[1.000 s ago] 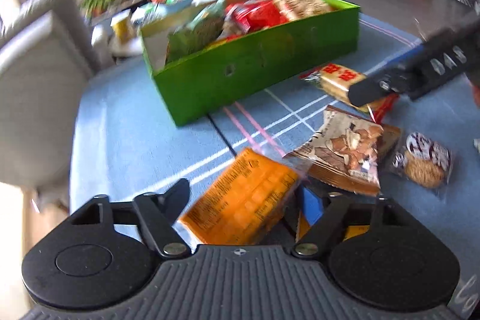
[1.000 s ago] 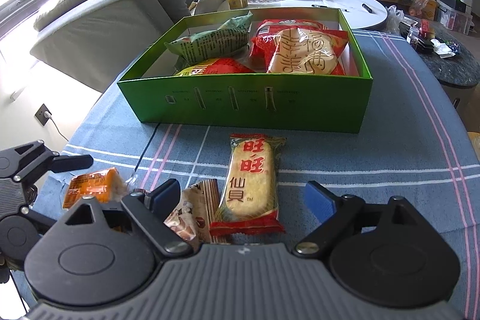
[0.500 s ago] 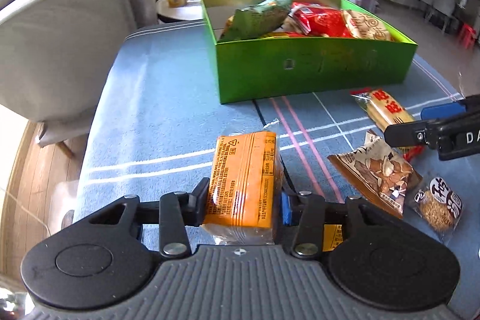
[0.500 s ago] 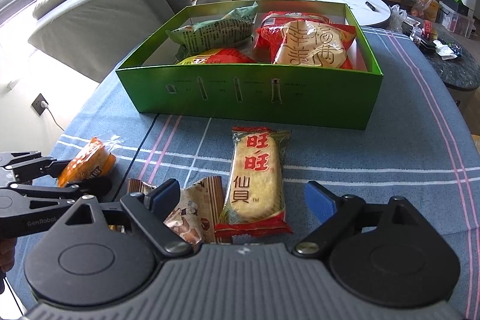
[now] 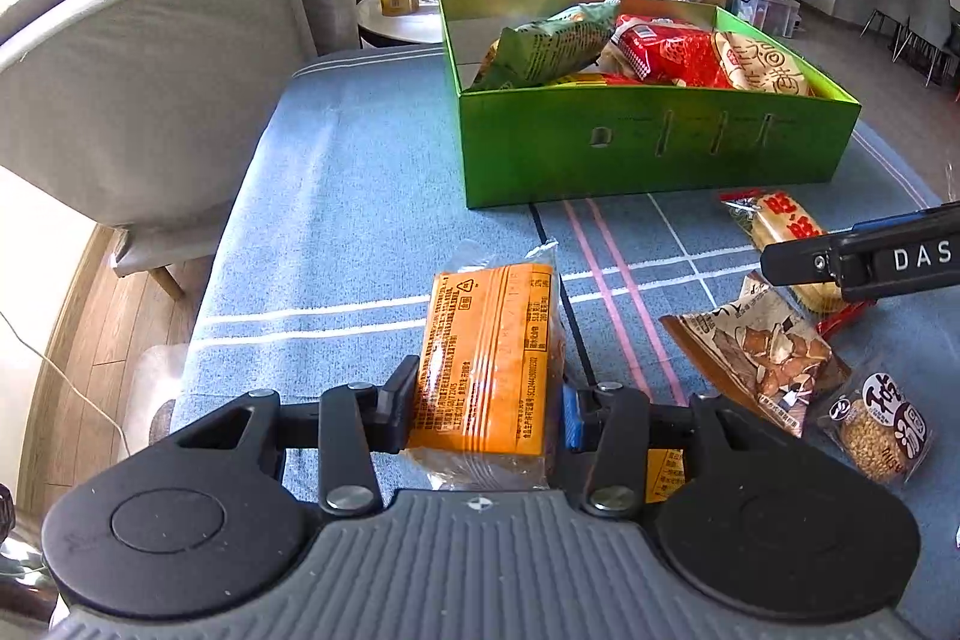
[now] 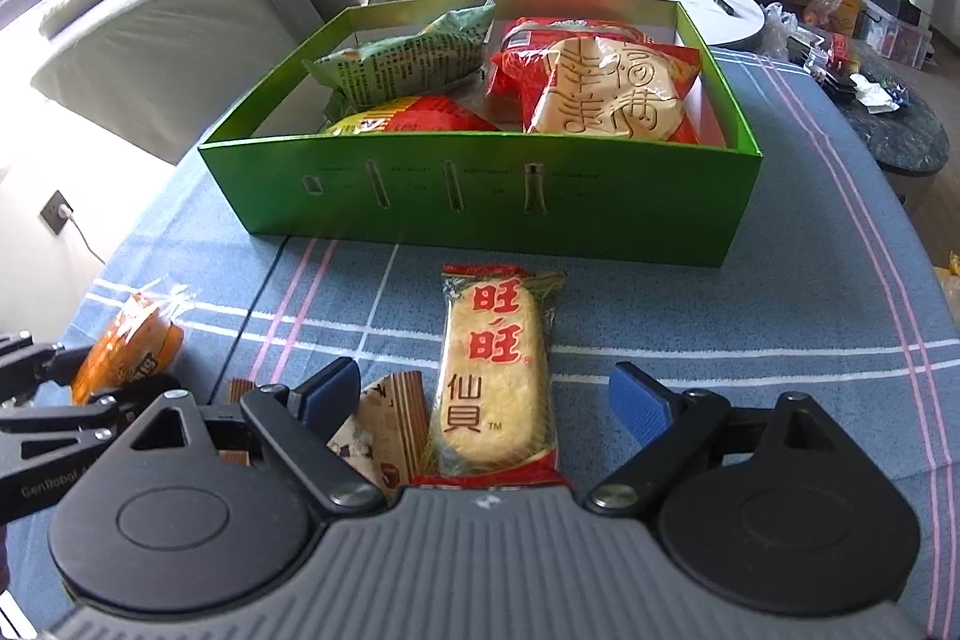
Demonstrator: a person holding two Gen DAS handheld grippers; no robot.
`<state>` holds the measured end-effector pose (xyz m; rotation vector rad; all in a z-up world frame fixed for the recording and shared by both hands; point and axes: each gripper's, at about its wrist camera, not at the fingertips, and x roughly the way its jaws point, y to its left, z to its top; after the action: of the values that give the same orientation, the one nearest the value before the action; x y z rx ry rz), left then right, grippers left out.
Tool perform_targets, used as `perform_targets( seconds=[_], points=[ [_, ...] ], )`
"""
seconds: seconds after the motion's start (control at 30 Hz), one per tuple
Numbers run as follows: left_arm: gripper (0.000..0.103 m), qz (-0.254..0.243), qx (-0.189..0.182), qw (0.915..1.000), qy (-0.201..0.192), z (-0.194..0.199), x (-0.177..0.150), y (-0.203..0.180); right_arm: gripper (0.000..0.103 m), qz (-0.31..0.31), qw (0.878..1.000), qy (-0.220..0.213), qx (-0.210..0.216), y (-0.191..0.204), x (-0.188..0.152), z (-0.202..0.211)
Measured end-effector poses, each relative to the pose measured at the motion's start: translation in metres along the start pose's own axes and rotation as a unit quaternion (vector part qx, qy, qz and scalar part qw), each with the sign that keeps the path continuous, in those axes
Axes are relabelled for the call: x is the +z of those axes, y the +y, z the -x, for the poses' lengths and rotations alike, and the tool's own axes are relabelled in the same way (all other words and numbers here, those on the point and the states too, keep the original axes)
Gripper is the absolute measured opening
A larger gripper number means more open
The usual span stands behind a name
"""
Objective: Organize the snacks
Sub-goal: 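Grasp the orange wrapped pack with the left gripper while the right grasps the Wangwang rice cracker, then carry both packs into the green box and open both grippers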
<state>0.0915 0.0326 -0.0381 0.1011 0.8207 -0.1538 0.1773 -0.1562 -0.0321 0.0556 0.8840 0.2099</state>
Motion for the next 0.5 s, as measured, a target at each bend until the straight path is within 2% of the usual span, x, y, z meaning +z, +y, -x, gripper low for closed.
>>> perform_targets(
  seconds=[0.13,0.3,0.4,0.5],
  points=[
    [0.041,0.004,0.001,1.0000,0.000,0.002,0.001,-0.001,0.079,0.007,1.000,0.003,-0.013,0.003,0.002,-0.003],
    [0.041,0.024,-0.015,0.9996,0.007,0.003,0.003,0.003,0.079,0.002,1.000,0.021,-0.022,0.002,0.003,-0.015],
    [0.041,0.035,-0.023,0.9991,0.011,0.003,0.005,0.005,0.078,0.025,0.999,0.012,-0.047,0.005,0.002,-0.016],
    [0.041,0.045,-0.024,0.9986,0.011,0.003,0.005,0.007,0.077,0.014,1.000,0.006,-0.027,-0.001,0.002,-0.011]
  ],
)
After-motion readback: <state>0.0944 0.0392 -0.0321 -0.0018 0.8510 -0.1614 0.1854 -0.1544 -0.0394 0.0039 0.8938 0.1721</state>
